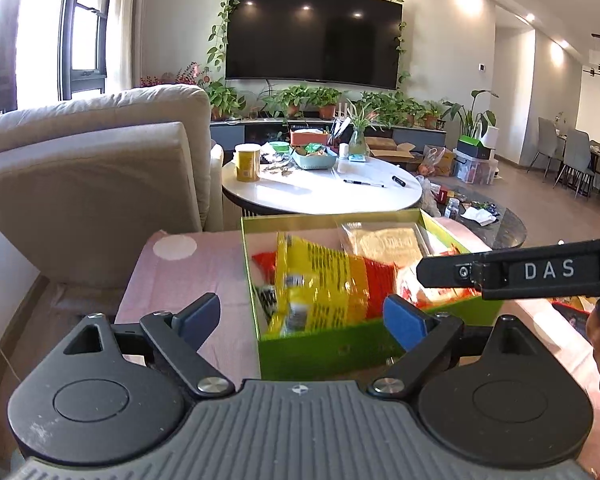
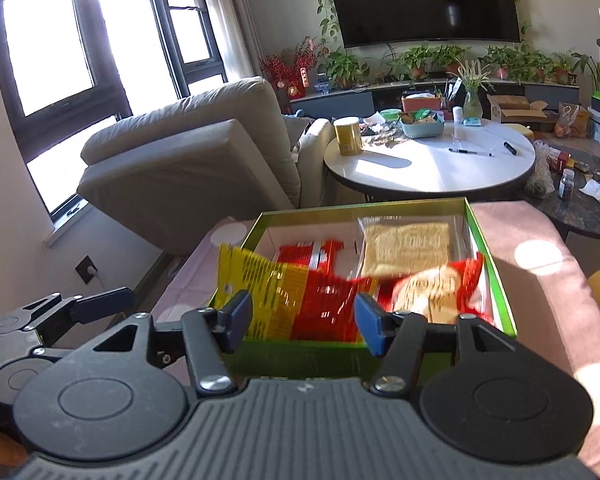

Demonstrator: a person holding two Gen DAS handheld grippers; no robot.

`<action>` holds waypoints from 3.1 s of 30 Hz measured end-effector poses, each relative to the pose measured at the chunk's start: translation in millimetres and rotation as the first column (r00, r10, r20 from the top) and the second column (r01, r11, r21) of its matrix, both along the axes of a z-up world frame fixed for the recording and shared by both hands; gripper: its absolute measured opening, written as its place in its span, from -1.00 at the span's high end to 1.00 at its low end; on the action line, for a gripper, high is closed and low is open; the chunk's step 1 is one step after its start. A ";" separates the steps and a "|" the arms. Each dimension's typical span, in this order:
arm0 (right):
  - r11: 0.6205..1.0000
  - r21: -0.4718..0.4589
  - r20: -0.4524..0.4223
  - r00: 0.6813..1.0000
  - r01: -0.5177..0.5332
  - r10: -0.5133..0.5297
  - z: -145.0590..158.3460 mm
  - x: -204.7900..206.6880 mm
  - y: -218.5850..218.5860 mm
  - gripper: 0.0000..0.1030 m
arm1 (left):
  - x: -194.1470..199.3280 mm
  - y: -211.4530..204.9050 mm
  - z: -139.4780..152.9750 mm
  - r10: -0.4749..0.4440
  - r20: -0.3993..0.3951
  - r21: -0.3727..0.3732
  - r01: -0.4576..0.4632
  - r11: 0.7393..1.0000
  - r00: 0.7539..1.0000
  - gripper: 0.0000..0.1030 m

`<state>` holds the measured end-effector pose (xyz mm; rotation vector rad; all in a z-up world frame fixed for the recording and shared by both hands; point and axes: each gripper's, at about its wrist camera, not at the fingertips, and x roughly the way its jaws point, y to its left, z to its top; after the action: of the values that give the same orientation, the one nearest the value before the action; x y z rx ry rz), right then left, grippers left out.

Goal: Organize snacks
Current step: 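Raise the open right tool away from the box, then move the right tool to the orange wrapped cake while the left tool moves to the brown nut bag, then close the right tool on the orange cake while the left tool closes on the brown bag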

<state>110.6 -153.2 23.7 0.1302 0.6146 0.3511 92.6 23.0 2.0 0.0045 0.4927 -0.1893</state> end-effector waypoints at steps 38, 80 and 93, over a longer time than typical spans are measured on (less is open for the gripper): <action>0.997 -0.066 -0.098 0.994 0.039 -0.045 -40.2 -43.1 5.3 -0.20 | -54.0 0.6 -80.2 -0.031 -0.230 0.091 0.054 0.994 0.973 -0.76; 0.972 -0.214 -0.233 0.961 0.099 -0.149 -92.2 -19.0 18.5 -0.08 | -50.7 6.4 -79.9 -0.038 -0.184 0.059 0.049 0.997 0.982 -0.04; 0.991 -0.111 -0.148 0.985 0.074 -0.090 -55.7 -35.0 10.9 -0.07 | -49.9 2.6 -62.8 -0.053 -0.130 0.049 0.060 0.997 0.990 -0.04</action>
<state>75.5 -142.3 -32.0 0.0817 0.7752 0.2298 42.7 25.6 -60.9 0.0585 0.6266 -0.2332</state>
